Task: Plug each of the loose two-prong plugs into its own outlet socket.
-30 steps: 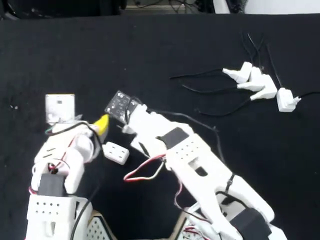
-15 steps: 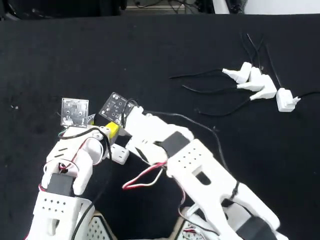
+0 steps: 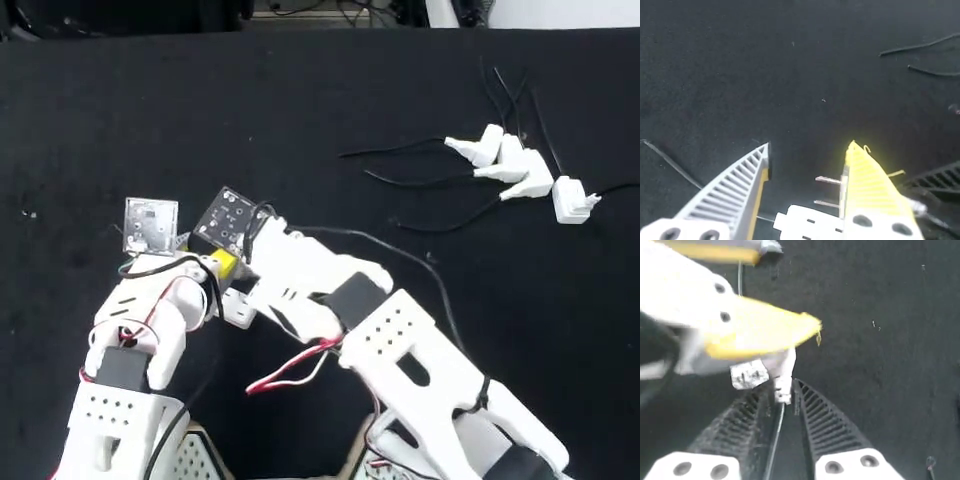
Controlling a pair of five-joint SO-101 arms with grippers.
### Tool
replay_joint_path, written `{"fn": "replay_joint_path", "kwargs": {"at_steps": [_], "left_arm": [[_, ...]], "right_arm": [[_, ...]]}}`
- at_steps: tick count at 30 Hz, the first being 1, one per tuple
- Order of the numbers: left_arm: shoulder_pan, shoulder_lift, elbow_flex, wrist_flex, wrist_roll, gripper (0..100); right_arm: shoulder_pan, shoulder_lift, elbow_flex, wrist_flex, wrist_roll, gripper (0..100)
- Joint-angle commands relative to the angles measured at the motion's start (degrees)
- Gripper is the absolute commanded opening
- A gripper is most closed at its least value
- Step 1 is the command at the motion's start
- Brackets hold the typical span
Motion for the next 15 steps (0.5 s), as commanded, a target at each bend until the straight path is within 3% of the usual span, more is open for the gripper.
{"fn": "replay_joint_path", "kwargs": {"at_steps": [1, 11, 15], "left_arm": [[0.6, -0.4, -0.1, -0.6, 0.4, 25], [0.1, -0.4, -0.1, -0.4, 0.4, 25], [-5.9, -0.4, -0.6, -0.3, 0.4, 25]], "right_arm": [[-1.1, -2.1, -5.3, 0.0, -0.4, 1.0], [-0.8, -1.8, -5.9, 0.6, -0.4, 1.0], [-0.7, -1.8, -6.2, 2.5, -0.4, 1.0]]}}
